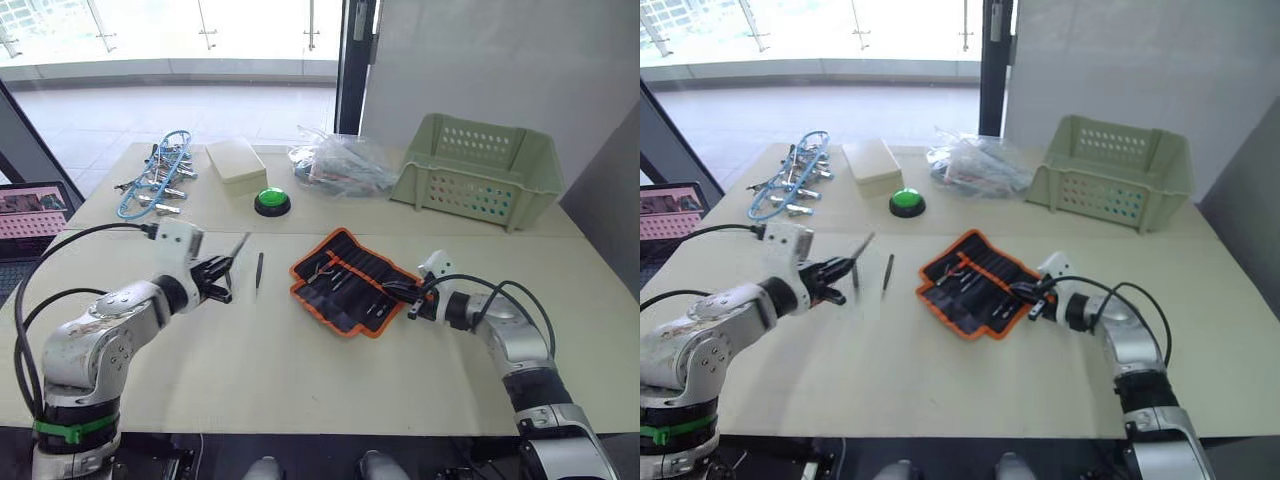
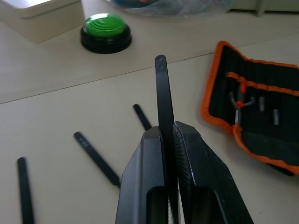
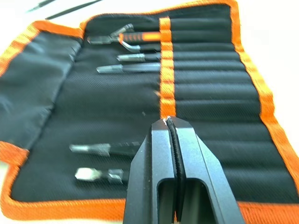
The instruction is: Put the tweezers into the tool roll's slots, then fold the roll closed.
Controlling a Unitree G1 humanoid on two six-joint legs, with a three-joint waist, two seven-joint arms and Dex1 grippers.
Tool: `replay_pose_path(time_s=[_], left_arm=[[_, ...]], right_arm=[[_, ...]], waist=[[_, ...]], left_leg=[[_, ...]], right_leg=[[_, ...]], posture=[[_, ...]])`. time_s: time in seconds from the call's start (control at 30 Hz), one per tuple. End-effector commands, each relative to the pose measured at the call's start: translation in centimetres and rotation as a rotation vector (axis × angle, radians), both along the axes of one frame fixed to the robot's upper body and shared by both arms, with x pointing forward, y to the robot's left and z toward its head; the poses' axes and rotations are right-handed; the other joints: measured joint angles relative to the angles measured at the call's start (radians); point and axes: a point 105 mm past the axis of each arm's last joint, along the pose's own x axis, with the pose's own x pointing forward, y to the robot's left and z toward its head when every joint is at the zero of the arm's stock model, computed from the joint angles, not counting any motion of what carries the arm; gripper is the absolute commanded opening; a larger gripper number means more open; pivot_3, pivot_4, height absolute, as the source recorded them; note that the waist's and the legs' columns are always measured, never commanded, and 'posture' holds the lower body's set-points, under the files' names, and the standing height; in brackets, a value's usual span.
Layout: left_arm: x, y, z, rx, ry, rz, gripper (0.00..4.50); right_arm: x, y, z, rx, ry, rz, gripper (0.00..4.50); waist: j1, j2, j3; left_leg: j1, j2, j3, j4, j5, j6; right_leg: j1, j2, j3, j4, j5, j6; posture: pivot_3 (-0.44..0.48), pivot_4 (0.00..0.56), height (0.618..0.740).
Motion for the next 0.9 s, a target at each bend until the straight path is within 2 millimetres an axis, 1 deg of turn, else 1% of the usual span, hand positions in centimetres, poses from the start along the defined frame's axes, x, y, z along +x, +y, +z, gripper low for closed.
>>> replay_pose_path(time_s=[0.03, 0.1, 0.2, 0.27, 0.33, 0.5, 0.63, 0.7, 0.77, 0.9], left_arm=[[-0.2, -3.5, 0.6, 0.013, 0.021, -0.13, 0.02], [0.2, -5.9, 0.5, 0.007, 0.055, -0.196, 0.02], [1.5, -7.8, 0.0, -0.055, 0.111, -0.184, 0.02], [1.4, -9.9, -0.6, -0.025, 0.14, -0.25, 0.02], [1.5, -10.9, -1.1, -0.002, 0.159, -0.276, 0.02], [1.4, -11.9, -2.4, 0.029, 0.192, -0.306, 0.02], [1.9, -12.2, -3.8, 0.013, 0.215, -0.261, 0.02], [1.8, -13.0, -4.6, 0.001, 0.233, -0.263, 0.02], [1.9, -13.3, -4.8, -0.006, 0.239, -0.267, 0.02], [2.3, -13.3, -5.3, -0.001, 0.258, -0.258, 0.02]], right_arm=[[0.4, -0.1, 0.1, -0.01, -0.028, -0.021, 0.0], [0.3, -0.1, -0.9, -0.006, -0.003, -0.03, 0.0], [0.2, 0.0, -1.7, 0.005, 0.01, -0.03, 0.0], [0.1, 0.0, -1.9, 0.024, 0.011, -0.036, 0.0], [0.0, -0.1, -2.1, 0.024, 0.012, -0.041, 0.0], [-0.4, -0.1, -2.5, 0.021, 0.012, -0.044, 0.0], [-0.6, 0.0, -2.8, 0.018, 0.013, -0.041, 0.0], [-0.6, -0.1, -2.8, 0.02, 0.009, -0.053, 0.0], [-0.7, -0.2, -2.9, 0.018, 0.009, -0.061, 0.0], [-0.8, -0.1, -3.0, 0.019, 0.009, -0.064, 0.0]], waist=[[-0.001, 0.0, 0.0], [0.001, 0.0, 0.0], [0.002, 0.0, 0.0], [0.001, 0.0, 0.0], [-0.002, 0.0, 0.0], [0.001, 0.0, 0.0], [0.002, 0.0, 0.0], [0.003, 0.0, 0.0], [0.003, 0.0, 0.0], [0.003, 0.0, 0.0]], left_leg=[[0.0, 0.0, 0.0, 0.0, 0.0, 0.0], [0.0, 0.0, 0.0, 0.0, 0.0, 0.0], [0.001, 0.0, 0.0, 0.001, 0.0, 0.0], [0.001, 0.0, 0.0, 0.001, 0.0, 0.0], [0.002, 0.0, 0.0, 0.001, 0.0, 0.0], [0.002, 0.0, 0.0, 0.001, 0.0, 0.0], [0.002, 0.0, 0.0, 0.001, 0.0, 0.0], [0.002, 0.0, 0.0, 0.001, 0.0, 0.0], [0.002, 0.0, 0.0, 0.001, 0.0, 0.0], [0.002, 0.0, 0.0, 0.001, 0.0, 0.0]], right_leg=[[0.0, 0.0, 0.0, 0.0, 0.0, 0.0], [0.001, 0.0, 0.0, 0.0, 0.0, 0.0], [0.002, 0.0, 0.0, 0.0, 0.0, 0.0], [0.003, 0.0, 0.0, 0.0, 0.0, 0.0], [0.002, 0.0, 0.0, 0.0, 0.0, 0.0], [0.003, 0.0, 0.0, 0.0, 0.0, 0.0], [0.003, 0.0, 0.0, -0.001, 0.0, 0.0], [0.004, 0.0, 0.0, -0.001, 0.0, 0.0], [0.004, 0.0, 0.0, -0.001, 0.0, 0.0], [0.004, 0.0, 0.0, -0.001, 0.0, 0.0]], posture=[[0.0, 0.15, 0.74], [0.0, 0.15, 0.74], [0.0, 0.15, 0.74], [0.0, 0.15, 0.74], [0.0, 0.15, 0.74], [0.0, 0.15, 0.74], [0.0, 0.15, 0.74], [0.0, 0.15, 0.74], [0.0, 0.15, 0.74], [0.0, 0.15, 0.74]])
